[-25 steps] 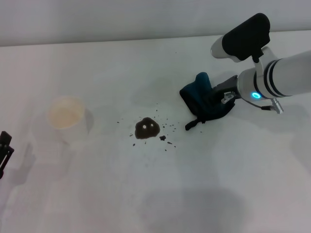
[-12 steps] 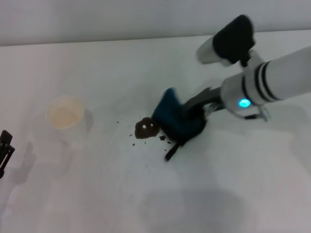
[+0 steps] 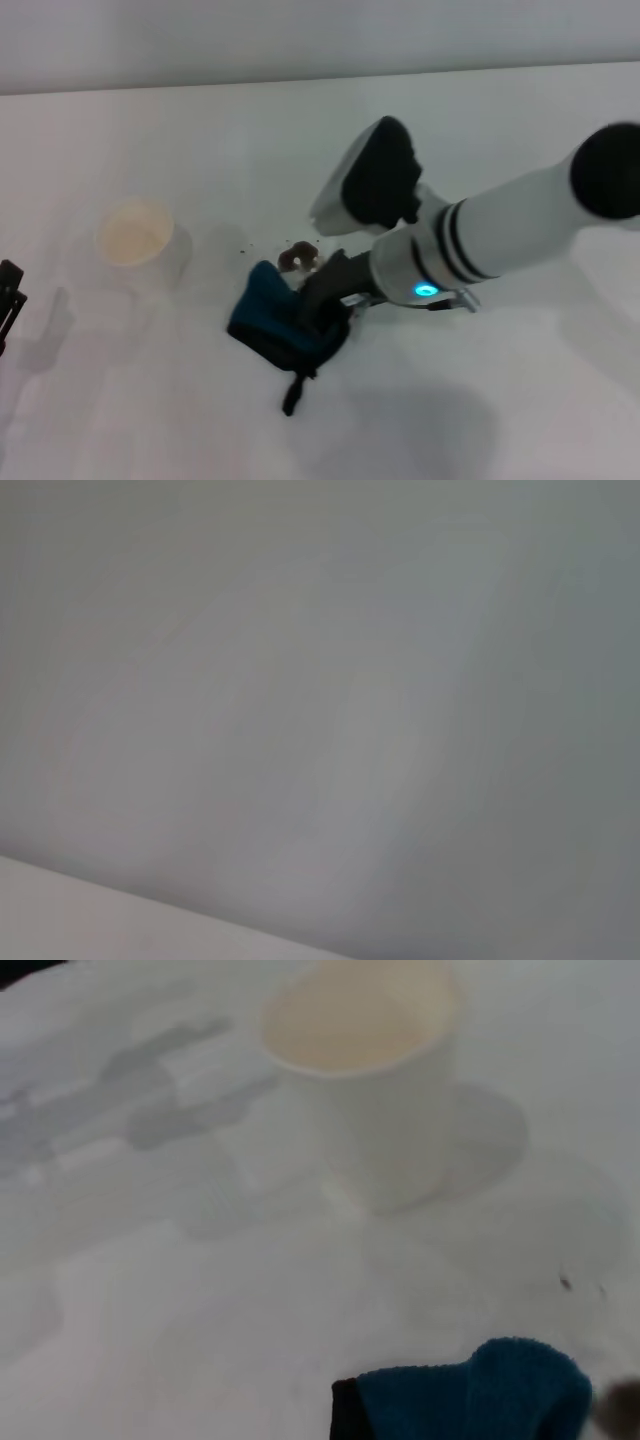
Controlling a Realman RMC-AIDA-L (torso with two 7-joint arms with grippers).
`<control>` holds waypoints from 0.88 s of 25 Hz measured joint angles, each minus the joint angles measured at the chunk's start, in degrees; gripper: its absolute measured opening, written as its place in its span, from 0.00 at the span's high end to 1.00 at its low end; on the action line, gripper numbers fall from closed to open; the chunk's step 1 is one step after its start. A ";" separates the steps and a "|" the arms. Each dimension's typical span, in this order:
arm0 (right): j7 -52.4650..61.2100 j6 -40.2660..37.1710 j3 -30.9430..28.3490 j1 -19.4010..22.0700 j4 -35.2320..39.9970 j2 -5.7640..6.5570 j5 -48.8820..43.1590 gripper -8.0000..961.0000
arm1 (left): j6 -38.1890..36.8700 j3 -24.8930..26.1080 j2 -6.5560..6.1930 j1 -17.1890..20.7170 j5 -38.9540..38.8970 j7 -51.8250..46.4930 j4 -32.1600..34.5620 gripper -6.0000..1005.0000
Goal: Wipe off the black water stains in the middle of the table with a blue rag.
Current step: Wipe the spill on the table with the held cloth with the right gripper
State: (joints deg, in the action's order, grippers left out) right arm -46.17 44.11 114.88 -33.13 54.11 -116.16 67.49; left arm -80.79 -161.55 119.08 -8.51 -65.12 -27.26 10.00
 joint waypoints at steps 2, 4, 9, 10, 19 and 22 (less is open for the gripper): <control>-0.01 -3.95 2.91 -0.62 -0.33 -0.01 0.90 0.89 | 0.16 -0.01 0.00 -0.39 0.00 -0.39 -0.39 0.12; -0.01 -7.45 4.86 -1.16 -0.91 -0.04 1.56 0.89 | 0.24 -0.02 0.01 -0.52 0.01 -0.78 -0.57 0.12; -0.03 -15.50 5.98 -1.90 -3.45 -0.04 2.41 0.89 | 1.13 0.00 0.01 -0.55 0.00 -1.22 -0.60 0.12; -0.04 -16.73 5.81 -2.09 -4.07 -0.02 2.41 0.89 | 1.34 0.00 0.01 -0.55 0.01 -1.42 -0.60 0.12; -1.60 -19.98 -1.66 -5.46 -13.48 0.54 1.69 0.89 | 1.61 0.01 0.01 -1.43 0.00 -1.74 -0.71 0.12; -1.62 -19.18 -5.16 -5.76 -16.15 0.72 1.68 0.89 | 1.62 0.01 0.01 -1.78 -0.09 -1.75 -0.71 0.12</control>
State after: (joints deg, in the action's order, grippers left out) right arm -47.79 24.93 109.72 -38.89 37.96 -115.43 69.17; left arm -79.17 -161.54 119.09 -10.28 -65.21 -29.01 9.30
